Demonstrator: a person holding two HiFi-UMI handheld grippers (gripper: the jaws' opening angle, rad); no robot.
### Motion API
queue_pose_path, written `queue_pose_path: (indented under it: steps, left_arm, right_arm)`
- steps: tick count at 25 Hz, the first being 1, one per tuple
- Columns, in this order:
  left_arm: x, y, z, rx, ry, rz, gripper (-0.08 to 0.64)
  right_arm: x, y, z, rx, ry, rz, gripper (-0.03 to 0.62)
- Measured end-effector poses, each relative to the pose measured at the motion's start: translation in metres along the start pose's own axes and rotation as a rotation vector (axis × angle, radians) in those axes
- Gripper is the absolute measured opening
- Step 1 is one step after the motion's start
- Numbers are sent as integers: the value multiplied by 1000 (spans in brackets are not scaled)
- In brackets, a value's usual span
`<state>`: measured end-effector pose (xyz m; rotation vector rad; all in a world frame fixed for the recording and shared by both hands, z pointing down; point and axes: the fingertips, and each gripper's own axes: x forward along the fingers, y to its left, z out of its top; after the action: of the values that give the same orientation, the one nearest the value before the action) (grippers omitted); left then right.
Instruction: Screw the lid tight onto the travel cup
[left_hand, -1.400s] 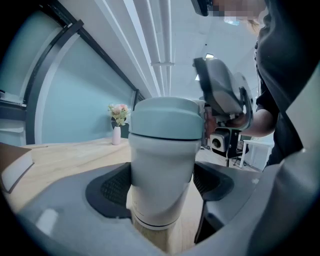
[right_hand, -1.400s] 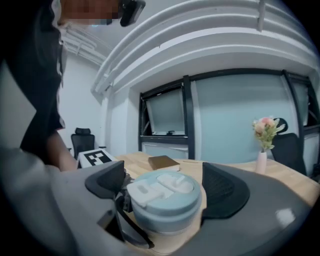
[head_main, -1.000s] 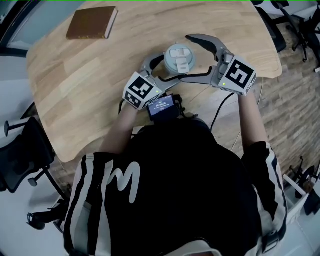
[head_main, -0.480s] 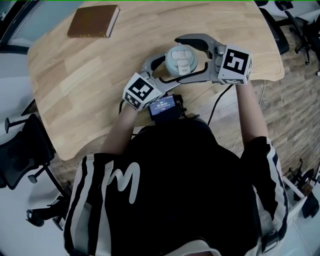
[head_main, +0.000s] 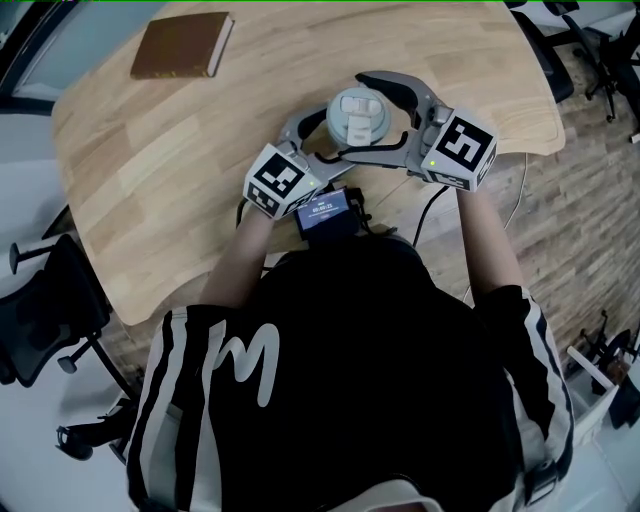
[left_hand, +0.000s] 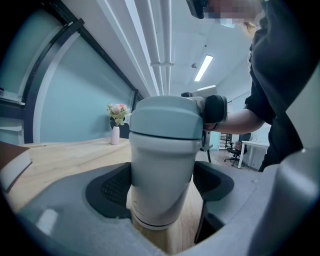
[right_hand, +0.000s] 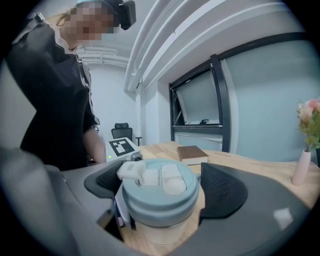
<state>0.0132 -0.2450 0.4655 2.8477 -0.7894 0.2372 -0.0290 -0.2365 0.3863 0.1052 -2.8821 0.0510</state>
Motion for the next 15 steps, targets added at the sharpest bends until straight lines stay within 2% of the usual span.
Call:
queue_pose_path:
  steps: [10,15]
  left_arm:
    - [1,0,0,-4,-1,0,393]
    - [1,0,0,-8,-2,6,394]
  right_arm:
    - [-2,-10,-5,87,34,-257,485]
    - [-3,-15,-6,141,35,-420,485]
